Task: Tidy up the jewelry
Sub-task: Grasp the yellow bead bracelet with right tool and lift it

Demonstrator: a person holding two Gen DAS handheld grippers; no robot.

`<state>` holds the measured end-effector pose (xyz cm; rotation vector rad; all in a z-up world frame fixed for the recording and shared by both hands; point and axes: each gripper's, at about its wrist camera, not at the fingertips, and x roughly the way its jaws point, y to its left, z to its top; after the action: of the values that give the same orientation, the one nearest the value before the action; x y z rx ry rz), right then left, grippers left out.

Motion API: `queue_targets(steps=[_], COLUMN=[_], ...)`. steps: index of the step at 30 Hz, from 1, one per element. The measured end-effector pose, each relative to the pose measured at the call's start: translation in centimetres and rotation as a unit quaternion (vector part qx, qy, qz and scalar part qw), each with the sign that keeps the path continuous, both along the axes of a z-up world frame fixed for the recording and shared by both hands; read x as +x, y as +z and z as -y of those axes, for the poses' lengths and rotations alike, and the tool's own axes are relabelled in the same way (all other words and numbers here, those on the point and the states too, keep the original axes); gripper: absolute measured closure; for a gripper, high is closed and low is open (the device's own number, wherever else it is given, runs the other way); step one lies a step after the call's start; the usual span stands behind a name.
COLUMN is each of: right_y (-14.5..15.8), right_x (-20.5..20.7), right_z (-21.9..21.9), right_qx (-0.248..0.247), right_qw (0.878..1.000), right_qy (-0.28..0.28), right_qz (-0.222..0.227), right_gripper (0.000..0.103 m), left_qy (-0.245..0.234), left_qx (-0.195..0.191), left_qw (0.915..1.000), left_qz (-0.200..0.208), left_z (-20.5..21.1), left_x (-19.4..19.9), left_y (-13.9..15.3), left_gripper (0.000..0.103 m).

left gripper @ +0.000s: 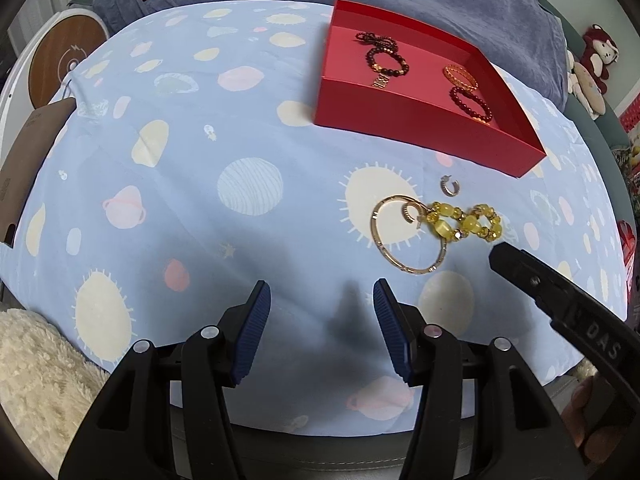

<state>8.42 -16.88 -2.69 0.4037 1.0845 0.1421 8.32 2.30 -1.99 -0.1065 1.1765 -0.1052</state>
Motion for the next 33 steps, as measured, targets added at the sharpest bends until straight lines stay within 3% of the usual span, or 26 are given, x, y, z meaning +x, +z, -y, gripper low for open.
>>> queue_targets(steps=[9, 15, 17, 25, 27, 29, 33], right_y=[-1.2, -2.1, -2.0, -1.9, -1.7, -1.3, -0.6], right_x=[3.0, 3.6, 3.1, -0.7, -0.7, -0.3, 1.5], right_z=[-0.9, -1.0, -0.6, 3.8, 4.5, 4.9, 3.5], right_qx=[-0.007, -0.026, -0.033, -0.018, -0.002, 0.013, 0.02], right_qw=[1.0, 0.999, 0.999, 0.998, 0.998, 0.997, 0.998], right_qy=[-0.02, -0.013, -0.008, -0.046, -0.057, -0.069, -0.056], right_qz=[-0.02, -0.024, -0.024, -0.028, -0.03, -0.028, -0.018], right_gripper=[0.074, 0.09, 0.103, 0.103, 0.099, 0.088, 0.084], left_qy=[0.009, 0.008, 0.008, -0.005, -0.008, -0.01, -0.01], left_qx=[-0.005, -0.009, -0.011, -0.017, -0.017, -0.016, -0.008], left_qw=[0.9999, 0.9999, 0.9999, 0.9998, 0.9998, 0.9998, 0.9999], left_qz=[-0.007, -0.007, -0.007, -0.01, -0.009, -0.008, -0.005], left_z=[-0.7, -0.2, 0.0, 2.2, 2.7, 3.0, 2.7], left_x=[0.7, 1.3, 1.5, 1.8, 1.7, 1.5, 1.5], left_y=[-0.5, -0.6, -0.5, -0.6, -0.6, -0.5, -0.3], left_gripper=[0.052, 0.052, 0.052, 0.052, 0.052, 0.052, 0.052])
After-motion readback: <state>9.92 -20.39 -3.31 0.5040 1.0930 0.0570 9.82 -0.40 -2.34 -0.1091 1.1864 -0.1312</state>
